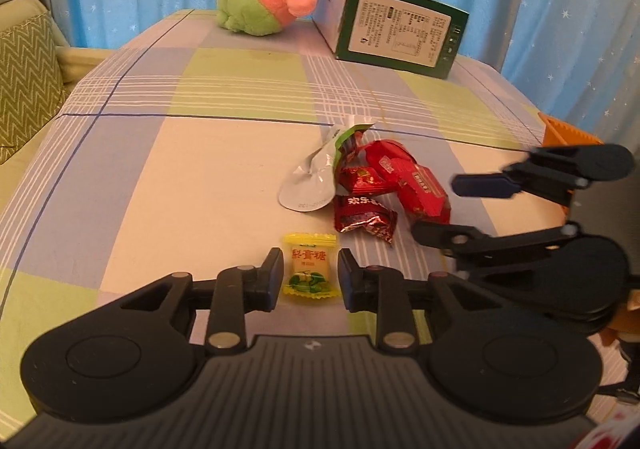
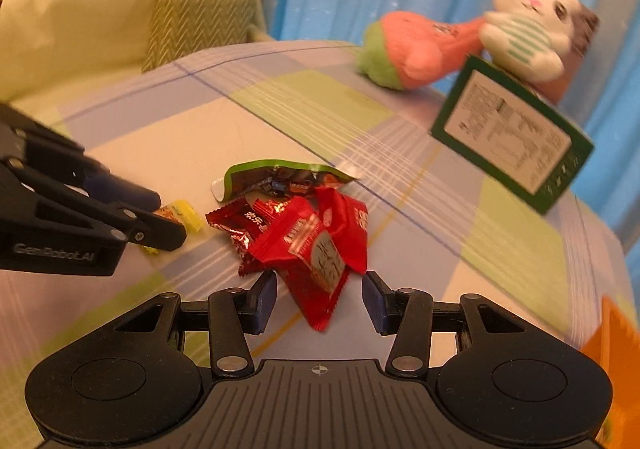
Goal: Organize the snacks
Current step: 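Grasp the yellow candy with the left gripper while the right grasps a red packet, then carry the yellow candy and red packet over the orange tray with both grippers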
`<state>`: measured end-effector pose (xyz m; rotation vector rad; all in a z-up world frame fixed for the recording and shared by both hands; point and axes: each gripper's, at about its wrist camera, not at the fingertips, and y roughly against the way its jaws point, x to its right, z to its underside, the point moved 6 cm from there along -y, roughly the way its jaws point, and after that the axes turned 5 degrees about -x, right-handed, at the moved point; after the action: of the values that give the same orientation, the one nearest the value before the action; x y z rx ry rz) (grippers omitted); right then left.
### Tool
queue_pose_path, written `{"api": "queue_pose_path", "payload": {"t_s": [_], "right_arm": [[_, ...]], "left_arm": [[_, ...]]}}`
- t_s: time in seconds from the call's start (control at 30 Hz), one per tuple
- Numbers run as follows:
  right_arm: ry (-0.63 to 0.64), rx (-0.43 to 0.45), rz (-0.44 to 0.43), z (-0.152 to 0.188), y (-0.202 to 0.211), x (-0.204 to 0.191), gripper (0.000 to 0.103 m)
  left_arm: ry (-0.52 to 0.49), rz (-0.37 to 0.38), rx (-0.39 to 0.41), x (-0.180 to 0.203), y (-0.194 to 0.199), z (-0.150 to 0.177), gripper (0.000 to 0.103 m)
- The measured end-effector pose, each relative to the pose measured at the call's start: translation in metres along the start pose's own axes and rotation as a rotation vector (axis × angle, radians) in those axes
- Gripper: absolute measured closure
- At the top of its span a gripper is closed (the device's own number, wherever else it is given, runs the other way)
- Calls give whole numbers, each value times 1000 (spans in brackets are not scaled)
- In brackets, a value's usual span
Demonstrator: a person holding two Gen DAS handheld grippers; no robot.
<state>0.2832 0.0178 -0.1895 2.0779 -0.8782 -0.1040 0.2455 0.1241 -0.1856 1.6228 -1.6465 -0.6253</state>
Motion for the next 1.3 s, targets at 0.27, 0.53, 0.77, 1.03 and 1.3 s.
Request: {"api": "queue_pose_path", "payload": {"t_s": [0.27,0.53,0.77,1.03,1.3], "right_arm": [[25,29,28,-6,-6,1,72],[-207,16,22,15,31,20,76],[-357,1,20,39,59,21,76],[-458,8,32,54,90,20,76],[-587,41,63,68,143,35,76]], "left_arm": [[-2,-5,8,-1,0,0,75],[-70,-31,7,7,-4,-1,75],[-166,-92,12,17,-7,3,75],[-170,-102,-22,24,-3,5,85],[-125,-52,25,52,43,-3,85]]}}
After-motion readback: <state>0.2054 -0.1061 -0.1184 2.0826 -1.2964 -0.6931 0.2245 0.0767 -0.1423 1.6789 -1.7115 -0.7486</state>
